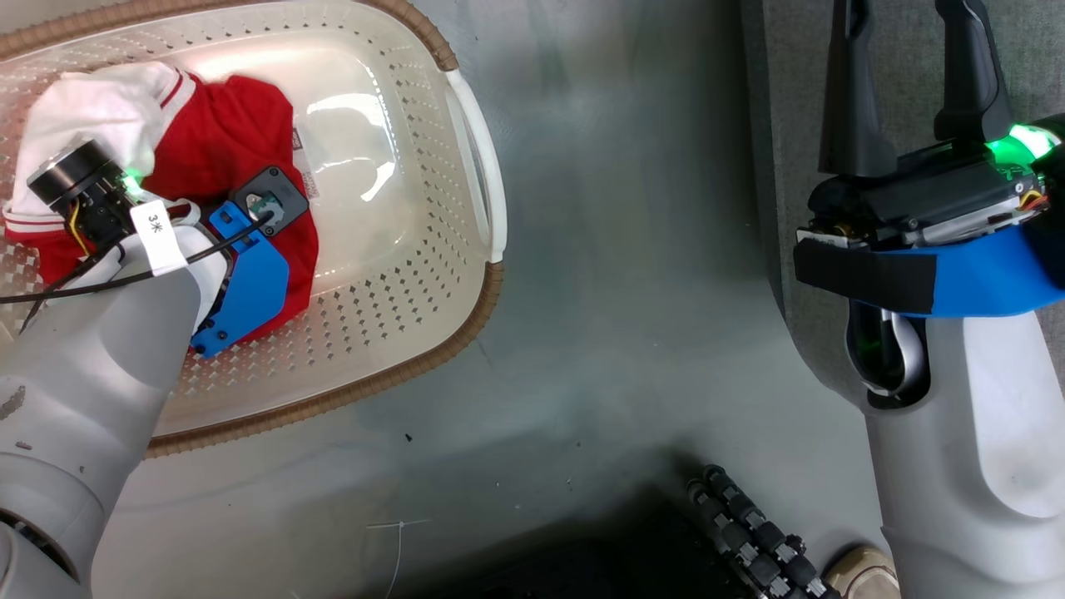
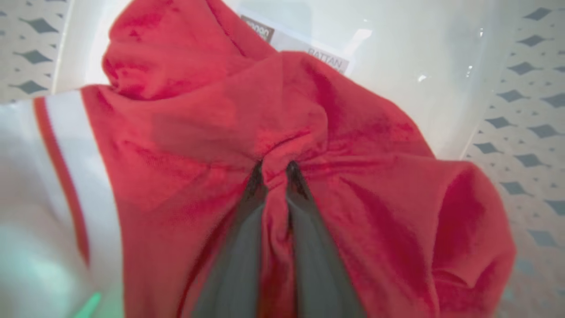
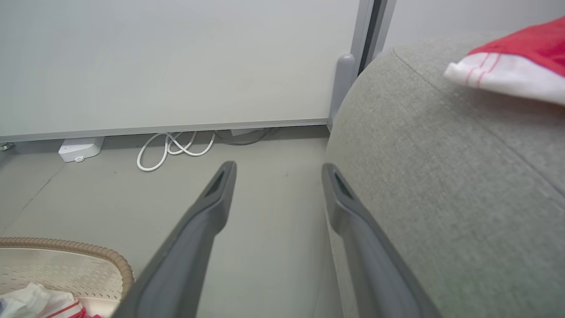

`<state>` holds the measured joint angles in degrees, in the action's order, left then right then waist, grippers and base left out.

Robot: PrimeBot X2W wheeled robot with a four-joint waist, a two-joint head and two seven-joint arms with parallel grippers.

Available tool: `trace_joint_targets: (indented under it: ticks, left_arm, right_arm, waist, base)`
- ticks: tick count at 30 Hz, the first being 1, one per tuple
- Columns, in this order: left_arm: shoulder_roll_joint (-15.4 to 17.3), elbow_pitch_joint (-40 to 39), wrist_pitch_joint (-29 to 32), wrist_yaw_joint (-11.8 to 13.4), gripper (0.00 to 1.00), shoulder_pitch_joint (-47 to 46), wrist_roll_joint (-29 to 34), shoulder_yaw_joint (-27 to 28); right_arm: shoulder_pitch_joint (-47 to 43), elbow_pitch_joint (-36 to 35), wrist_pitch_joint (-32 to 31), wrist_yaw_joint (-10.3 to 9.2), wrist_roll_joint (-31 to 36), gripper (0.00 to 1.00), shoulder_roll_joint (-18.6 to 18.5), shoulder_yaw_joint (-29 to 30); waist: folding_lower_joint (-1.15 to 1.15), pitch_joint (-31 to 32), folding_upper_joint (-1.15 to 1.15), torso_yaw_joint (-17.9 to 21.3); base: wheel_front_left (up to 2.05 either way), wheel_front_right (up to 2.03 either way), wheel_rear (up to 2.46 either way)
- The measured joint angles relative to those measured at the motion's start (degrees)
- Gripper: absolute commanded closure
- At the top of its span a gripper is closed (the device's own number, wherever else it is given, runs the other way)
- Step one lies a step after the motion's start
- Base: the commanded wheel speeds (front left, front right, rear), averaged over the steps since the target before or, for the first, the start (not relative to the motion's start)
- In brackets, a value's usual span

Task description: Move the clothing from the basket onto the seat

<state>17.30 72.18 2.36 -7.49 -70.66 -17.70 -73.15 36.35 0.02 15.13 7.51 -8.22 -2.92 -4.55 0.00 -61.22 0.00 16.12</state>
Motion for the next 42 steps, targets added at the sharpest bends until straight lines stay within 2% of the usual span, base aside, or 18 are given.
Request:
trace_joint_targets:
  ticks: [10, 21, 34, 39, 42]
  left_arm:
    - [-0.8, 0.2, -2.0, 0.0, 1.00, 0.1, -1.4, -0.1]
    - [-5.0, -0.4, -8.6, 0.0, 1.00, 0.8, -6.9, 1.5]
    - [-9.4, -2.9, -16.5, 0.0, 1.00, 5.3, -10.0, 2.1]
    - [-10.0, -6.3, -17.2, 0.9, 1.00, 7.8, -11.0, 3.6]
    - [-9.8, -11.3, -17.3, 1.9, 1.00, 9.6, -11.5, 5.6]
  right_arm:
    - [0.3, 1.0, 0.0, 0.00, -0.4, 0.00, 0.0, 0.1]
    - [-0.4, 1.9, 0.0, 0.00, 0.6, 0.00, 0.0, 1.3]
    - [-5.2, 4.9, 0.0, 0.00, 3.2, 0.00, 0.0, 3.4]
    - [-7.7, 6.2, 0.0, 0.00, 4.0, 0.00, 0.0, 4.5]
    - [-9.4, 6.7, 0.0, 0.01, 4.2, 0.00, 0.1, 5.0]
  waist:
    - [0.00, 2.0, 0.00, -0.4]
    - [0.00, 6.7, 0.00, -2.9]
    - [0.00, 17.0, 0.00, -7.3]
    - [-0.01, 21.8, 0.00, -9.0]
    - [-0.01, 24.9, 0.00, -10.0]
  base:
    - [0.00, 0.00, 0.00]
    - [0.00, 0.00, 0.00]
    - [0.00, 0.00, 0.00]
    - [0.00, 0.00, 0.00]
    - [0.00, 0.00, 0.00]
